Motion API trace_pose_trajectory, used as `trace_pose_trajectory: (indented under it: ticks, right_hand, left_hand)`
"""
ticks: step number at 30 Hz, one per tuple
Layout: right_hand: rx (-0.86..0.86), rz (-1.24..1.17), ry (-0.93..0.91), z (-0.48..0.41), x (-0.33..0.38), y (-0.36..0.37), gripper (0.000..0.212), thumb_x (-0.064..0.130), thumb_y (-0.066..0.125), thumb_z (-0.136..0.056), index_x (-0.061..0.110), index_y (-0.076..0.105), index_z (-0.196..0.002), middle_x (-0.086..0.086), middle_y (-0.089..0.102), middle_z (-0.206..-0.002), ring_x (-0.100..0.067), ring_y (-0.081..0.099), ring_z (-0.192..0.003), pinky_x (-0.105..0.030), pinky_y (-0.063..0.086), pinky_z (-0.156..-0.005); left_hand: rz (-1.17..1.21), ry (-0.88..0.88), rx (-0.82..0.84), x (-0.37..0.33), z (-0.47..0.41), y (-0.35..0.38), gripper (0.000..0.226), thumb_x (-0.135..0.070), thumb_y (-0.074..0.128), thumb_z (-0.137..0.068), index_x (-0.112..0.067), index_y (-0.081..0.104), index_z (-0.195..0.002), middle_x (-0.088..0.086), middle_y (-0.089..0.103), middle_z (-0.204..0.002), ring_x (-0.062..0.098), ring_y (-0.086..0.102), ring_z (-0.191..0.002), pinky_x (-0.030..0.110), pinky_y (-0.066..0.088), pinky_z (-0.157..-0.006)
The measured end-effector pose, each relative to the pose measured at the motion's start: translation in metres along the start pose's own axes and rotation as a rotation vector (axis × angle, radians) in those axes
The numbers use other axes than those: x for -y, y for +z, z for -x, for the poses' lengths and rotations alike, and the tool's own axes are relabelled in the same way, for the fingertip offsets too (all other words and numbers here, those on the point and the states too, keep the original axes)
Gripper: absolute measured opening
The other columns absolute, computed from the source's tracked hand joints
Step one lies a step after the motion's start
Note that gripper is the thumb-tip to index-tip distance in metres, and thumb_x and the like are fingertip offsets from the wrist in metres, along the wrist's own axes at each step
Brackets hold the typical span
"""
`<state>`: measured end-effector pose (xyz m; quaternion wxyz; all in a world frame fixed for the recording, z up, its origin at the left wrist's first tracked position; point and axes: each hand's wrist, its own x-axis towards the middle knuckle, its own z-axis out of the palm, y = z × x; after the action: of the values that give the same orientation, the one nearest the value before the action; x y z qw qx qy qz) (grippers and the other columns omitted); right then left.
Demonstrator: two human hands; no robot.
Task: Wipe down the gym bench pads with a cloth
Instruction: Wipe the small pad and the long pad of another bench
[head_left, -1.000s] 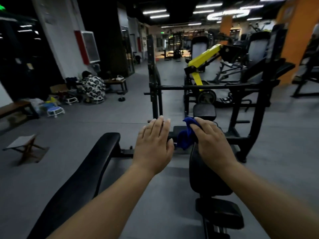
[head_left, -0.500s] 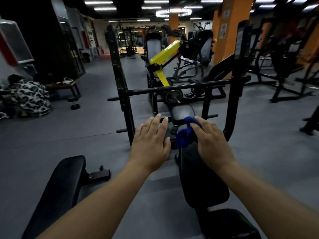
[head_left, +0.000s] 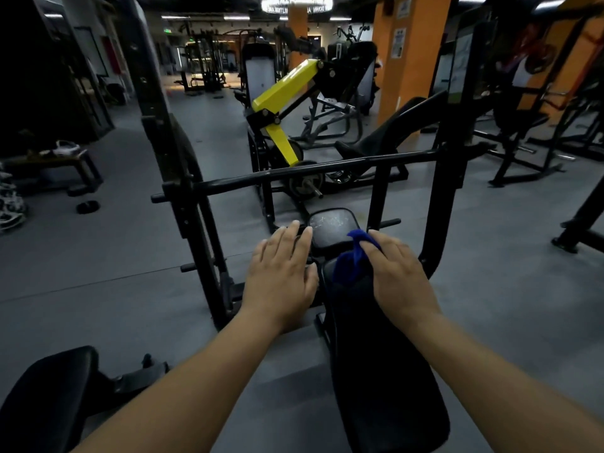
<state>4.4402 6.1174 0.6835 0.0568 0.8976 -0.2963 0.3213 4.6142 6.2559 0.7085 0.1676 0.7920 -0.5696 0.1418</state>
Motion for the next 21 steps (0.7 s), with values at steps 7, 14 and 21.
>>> trace_pose_trajectory:
  ticks: [7, 14, 21]
  right_hand:
    - [0.127, -0.008, -0.005, -0.090, -0.086, 0.109, 0.057, -0.005, 0.061, -0.082, 0.005, 0.054, -0.137, -0.012, 0.049, -0.144, -0.034, 0.048, -0.127, -0.051, 0.045, -0.104]
    - [0.231, -0.014, 0.034, -0.150, -0.132, 0.190, 0.057, -0.002, 0.063, -0.083, 0.007, 0.054, -0.138, -0.012, 0.048, -0.145, -0.035, 0.046, -0.129, -0.052, 0.045, -0.104]
    - [0.274, -0.014, 0.085, -0.202, -0.165, 0.288, 0.057, -0.005, 0.066, -0.080, 0.006, 0.056, -0.136, -0.013, 0.050, -0.144, -0.035, 0.048, -0.127, -0.051, 0.047, -0.102]
  left_hand:
    - [0.047, -0.073, 0.052, 0.017, -0.127, 0.092, 0.064, -0.044, 0.030, -0.100, -0.022, 0.016, -0.159, 0.003, 0.014, -0.167, 0.021, 0.012, -0.152, 0.043, 0.013, -0.123]
    - [0.046, -0.104, 0.135, 0.044, -0.209, 0.160, 0.064, -0.044, 0.027, -0.103, -0.024, 0.007, -0.160, 0.001, 0.004, -0.168, 0.020, 0.004, -0.154, 0.040, 0.005, -0.123]
    - [0.073, -0.102, 0.199, 0.085, -0.289, 0.249, 0.065, -0.045, 0.031, -0.103, -0.023, 0.008, -0.160, 0.002, 0.006, -0.168, 0.021, 0.008, -0.153, 0.042, 0.008, -0.124]
